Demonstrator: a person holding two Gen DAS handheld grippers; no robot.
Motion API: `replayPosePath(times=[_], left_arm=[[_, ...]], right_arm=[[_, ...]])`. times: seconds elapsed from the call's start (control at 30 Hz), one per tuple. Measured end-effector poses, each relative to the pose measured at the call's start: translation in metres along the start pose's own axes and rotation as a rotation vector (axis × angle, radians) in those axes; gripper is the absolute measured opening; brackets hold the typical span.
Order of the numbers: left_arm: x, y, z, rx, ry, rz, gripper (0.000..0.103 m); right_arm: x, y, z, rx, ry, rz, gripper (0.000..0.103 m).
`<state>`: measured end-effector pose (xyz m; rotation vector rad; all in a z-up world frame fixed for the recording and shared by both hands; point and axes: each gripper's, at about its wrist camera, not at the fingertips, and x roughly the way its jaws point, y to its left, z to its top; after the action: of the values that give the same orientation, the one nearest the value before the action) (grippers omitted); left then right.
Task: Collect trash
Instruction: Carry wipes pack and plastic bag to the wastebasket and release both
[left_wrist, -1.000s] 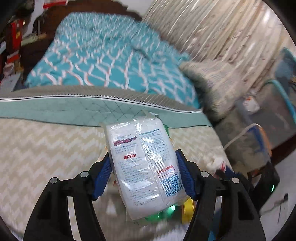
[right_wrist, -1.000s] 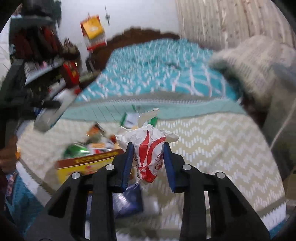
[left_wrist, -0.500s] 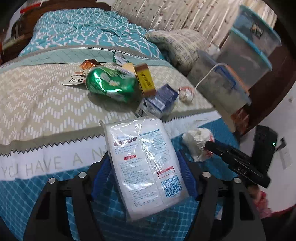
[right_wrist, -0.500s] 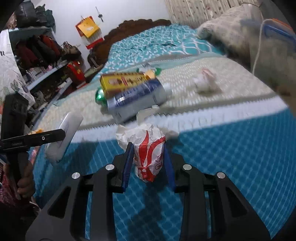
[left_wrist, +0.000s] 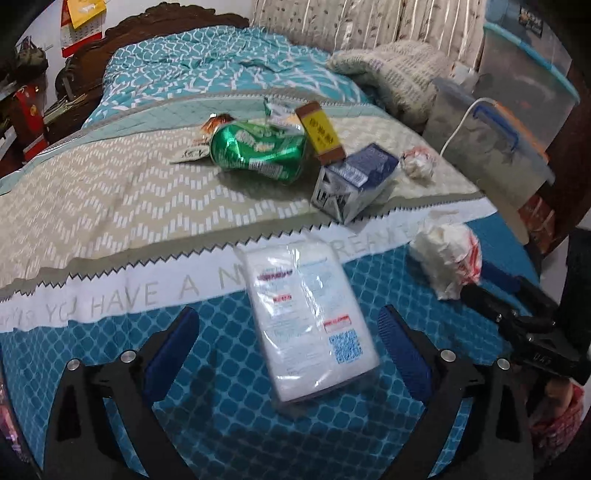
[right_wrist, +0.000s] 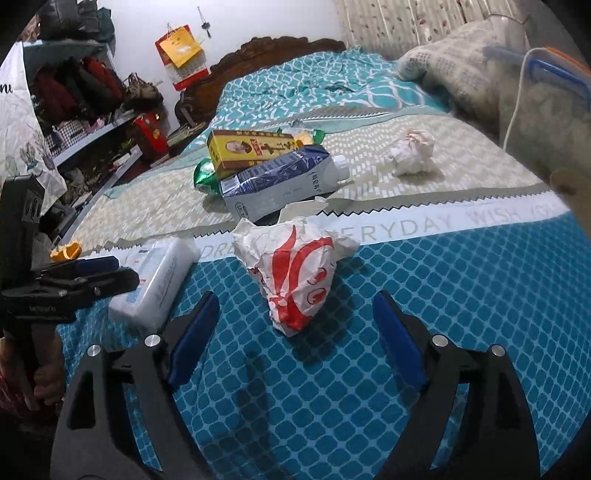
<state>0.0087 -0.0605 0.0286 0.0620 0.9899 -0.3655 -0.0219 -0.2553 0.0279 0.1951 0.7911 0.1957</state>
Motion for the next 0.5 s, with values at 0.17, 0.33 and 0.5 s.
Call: replayPosePath(times=[0.17,0.33,0.5], left_arm=[[0.013,-0.010,-0.005,0.028,0.054,-0.010,0.067],[0.010,-0.024,0.004,0.048,0.036,-0.050,0.062],[0.015,-0.077,0.033,0.153,0.035,-0.161,0.062]], right_arm=[[0.018,-0.001,0.008,-0.024,0.069,0.022,0.047],[0.016,-0.018,0.006,0.030,0.073,0.081,0.027],[-0.008,-0.066,0.004,0.150,0.000,0.058,0.027]])
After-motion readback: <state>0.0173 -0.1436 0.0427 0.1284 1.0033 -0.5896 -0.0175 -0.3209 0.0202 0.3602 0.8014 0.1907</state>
